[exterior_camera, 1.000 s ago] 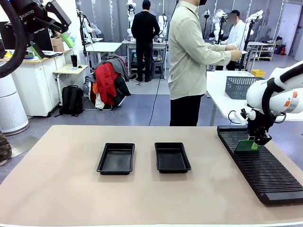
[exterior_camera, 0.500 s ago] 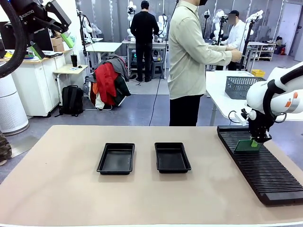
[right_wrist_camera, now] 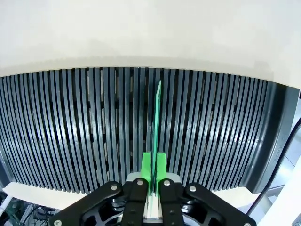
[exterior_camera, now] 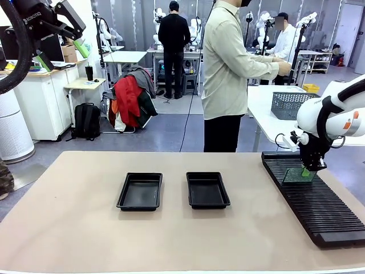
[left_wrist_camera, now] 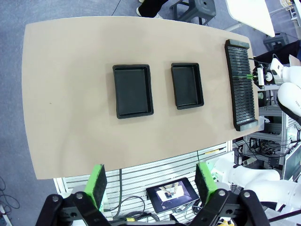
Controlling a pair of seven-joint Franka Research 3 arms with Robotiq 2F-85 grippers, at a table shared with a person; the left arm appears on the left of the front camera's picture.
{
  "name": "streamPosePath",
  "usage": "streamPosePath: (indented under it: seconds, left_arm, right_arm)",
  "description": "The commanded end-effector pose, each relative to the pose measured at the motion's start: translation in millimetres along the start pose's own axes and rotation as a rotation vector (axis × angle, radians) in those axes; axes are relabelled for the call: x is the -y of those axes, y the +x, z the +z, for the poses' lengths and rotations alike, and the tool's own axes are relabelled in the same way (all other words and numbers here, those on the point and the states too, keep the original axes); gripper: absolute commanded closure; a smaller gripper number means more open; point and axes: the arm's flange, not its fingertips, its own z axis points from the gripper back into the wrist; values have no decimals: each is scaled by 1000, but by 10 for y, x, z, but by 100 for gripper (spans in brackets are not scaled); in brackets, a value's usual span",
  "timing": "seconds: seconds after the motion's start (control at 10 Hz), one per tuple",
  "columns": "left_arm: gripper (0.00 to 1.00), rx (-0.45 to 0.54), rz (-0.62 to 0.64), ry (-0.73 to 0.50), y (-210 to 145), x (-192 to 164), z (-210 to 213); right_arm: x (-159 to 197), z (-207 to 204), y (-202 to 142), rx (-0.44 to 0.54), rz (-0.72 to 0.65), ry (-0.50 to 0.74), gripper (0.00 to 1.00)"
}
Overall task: Inspect and transfer BCBs to ESD trays.
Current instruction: Pick up the Blank PCB from the PCB Rack and place it in the left ESD tray.
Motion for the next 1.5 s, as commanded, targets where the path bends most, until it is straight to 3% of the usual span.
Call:
streamPosePath:
  seconds: [0.0,0.5,1.0,1.4]
  left_arm:
    - [0,-2,0,0,-1,-2,-5]
    - [0,-2,0,0,-1,-2,-5]
    - [0,-2,0,0,-1,-2,-5]
    - [0,-2,0,0,-1,-2,-5]
  right_arm:
    - [-21,42,26,-24,-8,4,100]
    - [-55,561,14,-16,-8,-5,100]
    - [-317,2075,5,15,-143,53,100]
    - [-462,2820,-26,17,-199,38,100]
